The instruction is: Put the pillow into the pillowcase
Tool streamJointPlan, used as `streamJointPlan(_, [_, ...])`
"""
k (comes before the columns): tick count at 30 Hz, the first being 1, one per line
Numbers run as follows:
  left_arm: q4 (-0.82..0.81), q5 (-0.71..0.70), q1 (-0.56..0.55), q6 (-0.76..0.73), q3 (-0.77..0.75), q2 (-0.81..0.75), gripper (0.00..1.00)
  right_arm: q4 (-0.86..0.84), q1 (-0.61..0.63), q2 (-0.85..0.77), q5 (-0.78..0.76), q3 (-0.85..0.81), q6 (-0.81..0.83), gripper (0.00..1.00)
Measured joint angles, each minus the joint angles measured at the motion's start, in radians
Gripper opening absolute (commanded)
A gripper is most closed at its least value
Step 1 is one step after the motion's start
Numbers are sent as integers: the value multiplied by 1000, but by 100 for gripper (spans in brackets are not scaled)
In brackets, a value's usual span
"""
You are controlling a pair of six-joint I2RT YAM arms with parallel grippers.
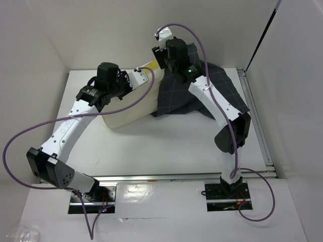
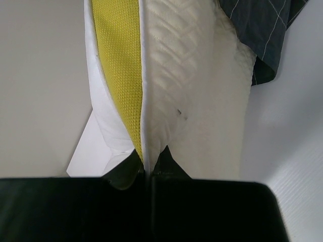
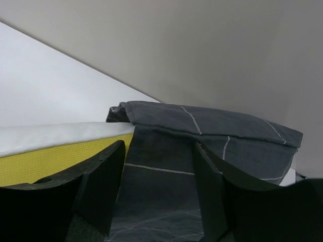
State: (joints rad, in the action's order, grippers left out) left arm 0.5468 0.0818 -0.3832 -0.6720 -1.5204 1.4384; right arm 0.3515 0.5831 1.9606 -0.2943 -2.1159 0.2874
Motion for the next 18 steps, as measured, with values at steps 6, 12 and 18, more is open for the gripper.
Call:
streamJointPlan(6, [0, -3, -1, 0, 0, 0, 0, 1, -11, 17, 3, 0, 17, 8])
streamJointPlan(12, [3, -10, -3, 5, 1, 0, 0, 40, -37, 28, 109, -29, -30, 0])
streamJointPlan(18, [1, -29, -7, 27, 5, -1, 0, 129, -82, 28, 388, -79, -132, 0])
